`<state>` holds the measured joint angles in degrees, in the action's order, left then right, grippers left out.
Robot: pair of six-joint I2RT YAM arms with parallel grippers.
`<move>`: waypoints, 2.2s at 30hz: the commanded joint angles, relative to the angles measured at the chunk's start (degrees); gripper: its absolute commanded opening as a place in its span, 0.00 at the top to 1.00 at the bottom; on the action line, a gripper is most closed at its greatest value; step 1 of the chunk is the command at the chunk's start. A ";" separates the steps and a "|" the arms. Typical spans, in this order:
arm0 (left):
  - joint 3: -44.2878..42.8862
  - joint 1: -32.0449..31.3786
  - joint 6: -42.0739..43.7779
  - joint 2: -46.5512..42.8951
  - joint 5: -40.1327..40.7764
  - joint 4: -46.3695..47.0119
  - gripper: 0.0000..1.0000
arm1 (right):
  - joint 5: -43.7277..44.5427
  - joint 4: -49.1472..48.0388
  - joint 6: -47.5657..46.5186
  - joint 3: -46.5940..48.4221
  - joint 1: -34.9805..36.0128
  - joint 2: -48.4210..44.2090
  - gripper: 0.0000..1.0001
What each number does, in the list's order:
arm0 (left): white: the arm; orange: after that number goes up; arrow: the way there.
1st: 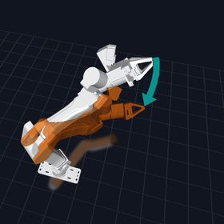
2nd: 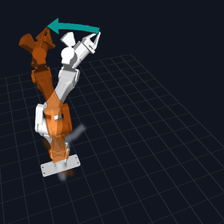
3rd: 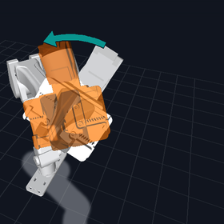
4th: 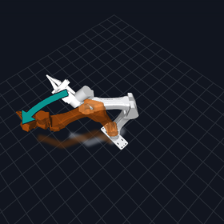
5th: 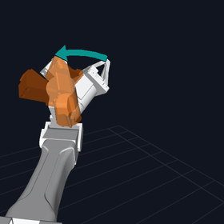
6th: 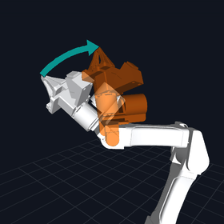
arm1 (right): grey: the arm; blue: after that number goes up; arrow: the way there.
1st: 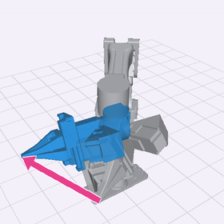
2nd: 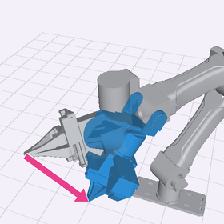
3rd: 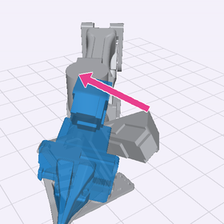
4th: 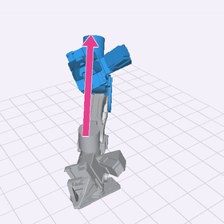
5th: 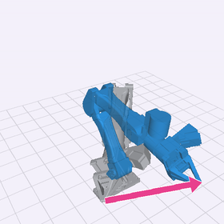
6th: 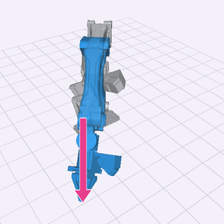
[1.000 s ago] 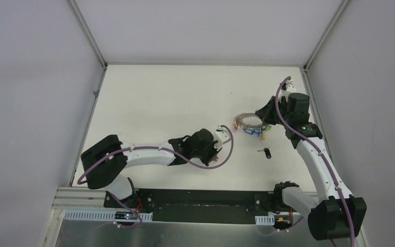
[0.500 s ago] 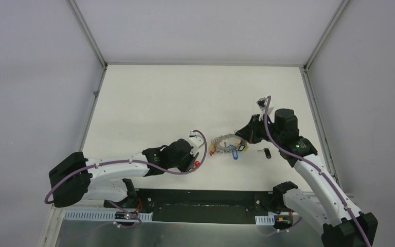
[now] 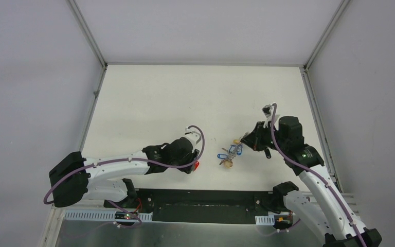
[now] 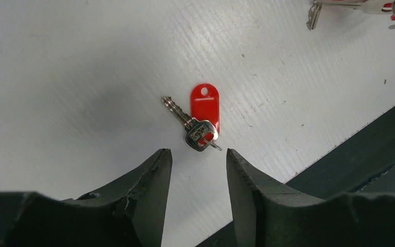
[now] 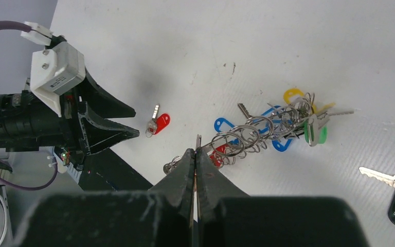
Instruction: Put the keys on the keyring
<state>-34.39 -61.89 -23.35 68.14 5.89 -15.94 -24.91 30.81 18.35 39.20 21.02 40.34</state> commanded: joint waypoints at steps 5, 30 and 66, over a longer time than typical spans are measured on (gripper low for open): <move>-0.85 0.01 -15.72 -2.03 -0.83 -3.69 0.55 | 7.44 3.85 5.14 4.89 0.17 0.39 1.00; -3.26 2.20 -46.42 -9.36 1.50 -16.30 0.50 | 9.06 3.03 12.69 5.75 -6.92 5.05 1.00; -23.82 4.30 -40.96 23.71 -6.15 -29.35 0.80 | -1.59 7.69 7.74 14.68 -8.10 22.81 1.00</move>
<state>-56.12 -58.02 -64.66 92.14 -1.15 -43.33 -24.99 39.72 25.82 53.45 13.15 64.75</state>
